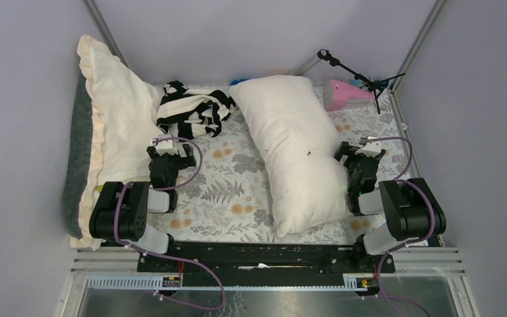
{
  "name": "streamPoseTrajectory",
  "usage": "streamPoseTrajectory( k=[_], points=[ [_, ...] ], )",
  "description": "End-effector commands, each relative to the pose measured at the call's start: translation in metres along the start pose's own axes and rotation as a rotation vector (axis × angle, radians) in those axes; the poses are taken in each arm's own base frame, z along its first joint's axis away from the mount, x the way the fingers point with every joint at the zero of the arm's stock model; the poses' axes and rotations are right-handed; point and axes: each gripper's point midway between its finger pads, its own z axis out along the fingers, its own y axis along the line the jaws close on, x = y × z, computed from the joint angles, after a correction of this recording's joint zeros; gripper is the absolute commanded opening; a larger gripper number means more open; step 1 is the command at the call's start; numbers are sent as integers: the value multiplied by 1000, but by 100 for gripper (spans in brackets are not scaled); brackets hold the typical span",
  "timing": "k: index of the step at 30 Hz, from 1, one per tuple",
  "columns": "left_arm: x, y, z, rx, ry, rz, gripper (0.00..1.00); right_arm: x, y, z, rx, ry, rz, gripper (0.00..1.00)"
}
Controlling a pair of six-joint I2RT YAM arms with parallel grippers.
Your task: Remove the pillowcase from the pillow
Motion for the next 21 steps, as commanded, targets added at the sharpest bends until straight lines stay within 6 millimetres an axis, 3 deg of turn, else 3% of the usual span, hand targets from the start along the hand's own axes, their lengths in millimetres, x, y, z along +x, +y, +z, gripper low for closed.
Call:
streamPoseTrajectory(
  k=[1, 21],
  points=[
    [-9, -3, 0, -11, -51, -7, 99, 20, 0, -7, -27, 61, -61, 100],
    [-9, -5, 1, -13, -47, 3, 99, 20, -1, -7, -27, 61, -61, 100]
  ],
)
